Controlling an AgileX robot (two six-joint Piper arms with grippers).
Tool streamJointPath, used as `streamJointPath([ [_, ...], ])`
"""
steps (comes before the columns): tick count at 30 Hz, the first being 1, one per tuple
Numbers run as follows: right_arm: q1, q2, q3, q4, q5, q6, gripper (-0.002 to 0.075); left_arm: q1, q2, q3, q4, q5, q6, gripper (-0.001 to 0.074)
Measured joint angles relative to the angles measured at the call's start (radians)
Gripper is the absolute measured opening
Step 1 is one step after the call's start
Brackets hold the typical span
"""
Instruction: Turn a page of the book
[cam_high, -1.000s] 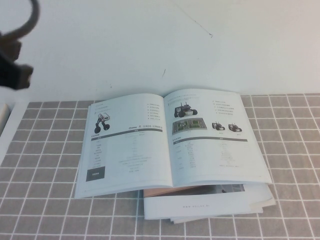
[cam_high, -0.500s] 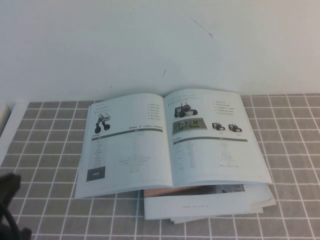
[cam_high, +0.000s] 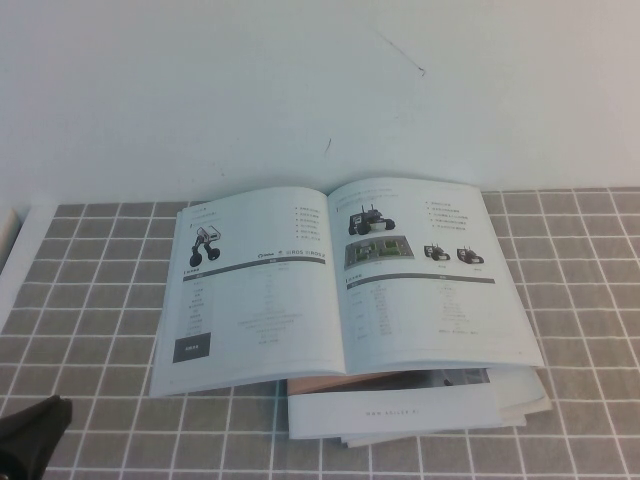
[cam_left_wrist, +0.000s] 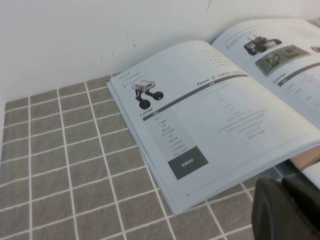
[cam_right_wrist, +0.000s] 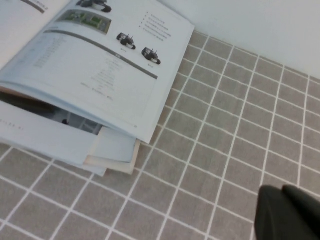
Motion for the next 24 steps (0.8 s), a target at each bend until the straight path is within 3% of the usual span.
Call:
streamJointPath([
  [11,0.000,-0.115,0.006,0.002,0.260,0.000,-0.0002,0.000,0.000,0.002,0.011,0.012,-0.002,-0.0004],
  [24,0.000,-0.117,0.006,0.002,0.314,0.002,-0.0002,0.000,0.000,0.002,0.018,0.012,-0.002,-0.0004],
])
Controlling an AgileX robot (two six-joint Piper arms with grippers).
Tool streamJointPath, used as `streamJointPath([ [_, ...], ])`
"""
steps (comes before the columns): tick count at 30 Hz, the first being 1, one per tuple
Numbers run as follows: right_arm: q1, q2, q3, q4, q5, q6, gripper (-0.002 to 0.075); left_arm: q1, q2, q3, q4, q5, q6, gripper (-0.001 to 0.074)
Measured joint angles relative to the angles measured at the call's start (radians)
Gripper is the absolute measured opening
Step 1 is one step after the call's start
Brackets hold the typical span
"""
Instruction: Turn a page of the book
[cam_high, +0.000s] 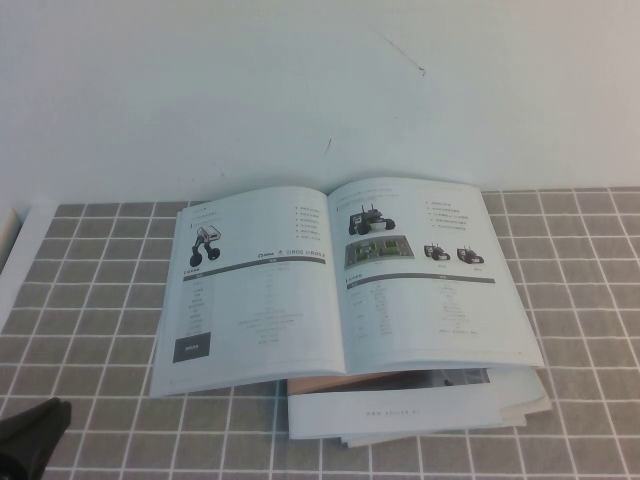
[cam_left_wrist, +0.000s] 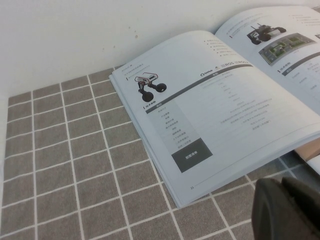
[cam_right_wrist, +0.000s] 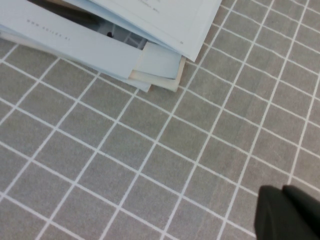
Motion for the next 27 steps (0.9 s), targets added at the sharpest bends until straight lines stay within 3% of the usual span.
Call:
streamJointPath([
  [11,0.000,0.000,0.000,0.000,0.002,0.000,-0.0002,0.020,-0.051,0.026,-0.057,-0.052,-0.009,-0.0004],
  [19,0.000,0.000,0.000,0.004,0.004,0.000,-0.0003,0.152,-0.235,0.138,-0.235,-0.130,0.214,-0.0004],
  [27,0.000,0.000,0.000,0.007,0.004,0.000,-0.0003,0.273,-0.455,0.220,-0.339,0.047,0.329,-0.0004],
])
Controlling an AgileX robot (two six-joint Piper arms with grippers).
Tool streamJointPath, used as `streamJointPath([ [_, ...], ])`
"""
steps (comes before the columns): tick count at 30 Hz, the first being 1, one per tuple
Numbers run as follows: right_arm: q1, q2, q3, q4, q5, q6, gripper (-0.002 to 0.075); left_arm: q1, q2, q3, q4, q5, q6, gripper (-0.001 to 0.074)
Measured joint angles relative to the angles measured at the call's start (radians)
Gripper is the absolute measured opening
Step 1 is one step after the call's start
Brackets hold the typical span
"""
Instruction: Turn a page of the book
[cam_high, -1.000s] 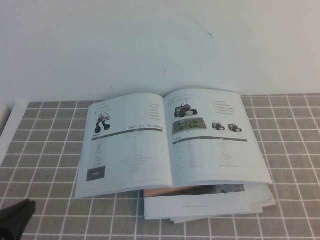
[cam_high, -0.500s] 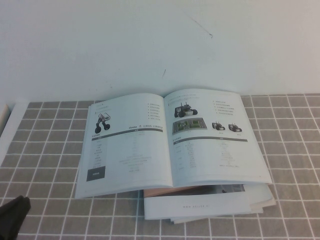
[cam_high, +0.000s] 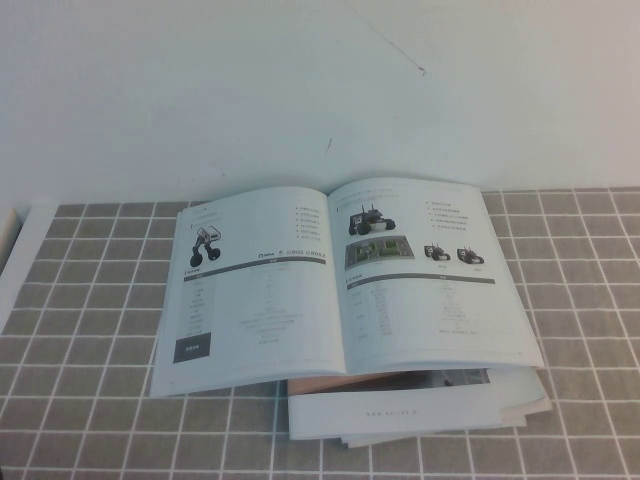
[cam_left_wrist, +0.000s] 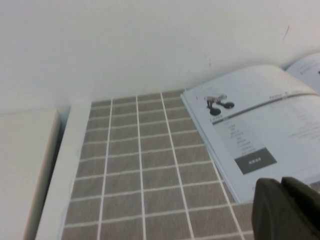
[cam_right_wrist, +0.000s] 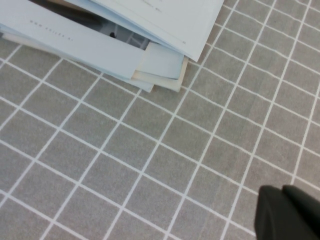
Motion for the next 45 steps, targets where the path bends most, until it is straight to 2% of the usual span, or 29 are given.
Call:
streamJointPath([
  [9,0.000,0.000,0.000,0.004,0.001,0.000,-0.0003,0.013,-0.012,0.042,0.016,0.088,-0.134,-0.0004],
  [45,0.000,0.000,0.000,0.008,0.001,0.000,-0.0003,0.013,-0.014,0.040,0.041,0.100,-0.113,-0.0004],
])
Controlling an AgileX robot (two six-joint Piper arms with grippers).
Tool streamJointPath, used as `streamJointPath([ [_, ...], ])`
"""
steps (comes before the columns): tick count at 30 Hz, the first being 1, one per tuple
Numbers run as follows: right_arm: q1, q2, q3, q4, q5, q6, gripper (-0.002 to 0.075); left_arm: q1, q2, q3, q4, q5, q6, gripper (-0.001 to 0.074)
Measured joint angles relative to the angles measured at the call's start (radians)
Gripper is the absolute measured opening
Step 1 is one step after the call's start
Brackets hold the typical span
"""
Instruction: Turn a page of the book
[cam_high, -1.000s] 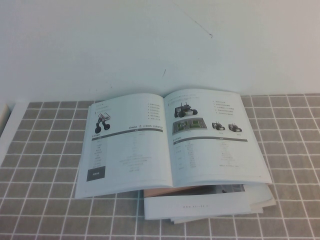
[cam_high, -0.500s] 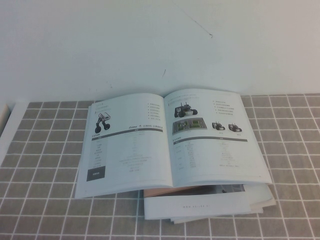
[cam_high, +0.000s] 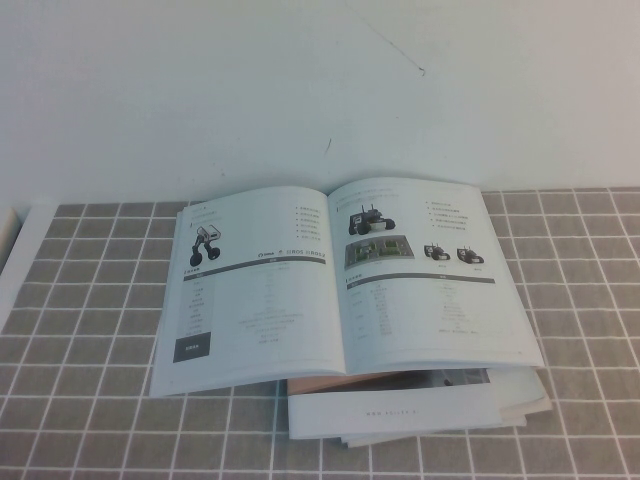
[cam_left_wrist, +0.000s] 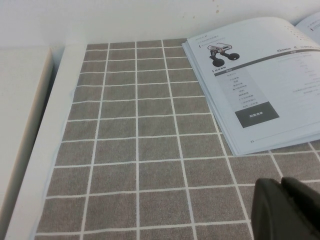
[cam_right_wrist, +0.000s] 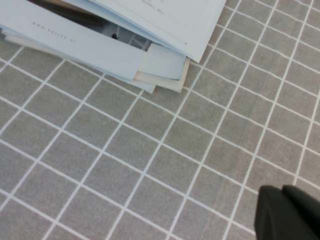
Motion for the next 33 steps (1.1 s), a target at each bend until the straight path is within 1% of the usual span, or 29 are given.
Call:
streamJointPath([
  [11,-0.002,-0.004,0.000,0.000,0.000,0.000,-0.0003,0.000,0.000,-0.002,0.000,0.003,0.002,-0.0004],
  [14,-0.024,-0.033,0.000,0.002,0.004,0.000,-0.0003,0.000,0.000,-0.002,0.000,0.003,0.002,-0.0004],
  [18,-0.079,-0.093,0.000,-0.004,-0.004,0.002,-0.0003,0.001,0.000,-0.002,0.000,0.003,0.004,-0.0004],
  [20,-0.100,-0.113,0.000,-0.004,-0.035,0.014,-0.0003,0.001,0.000,-0.002,0.001,0.003,0.004,-0.0004],
  [26,-0.144,-0.169,0.002,0.003,-0.209,0.049,-0.0003,0.001,0.000,-0.002,0.002,0.003,0.004,-0.0004],
  [33,-0.160,-0.241,0.059,-0.033,-0.293,0.053,-0.0003,0.001,0.000,-0.002,0.002,0.005,0.004,-0.0004],
])
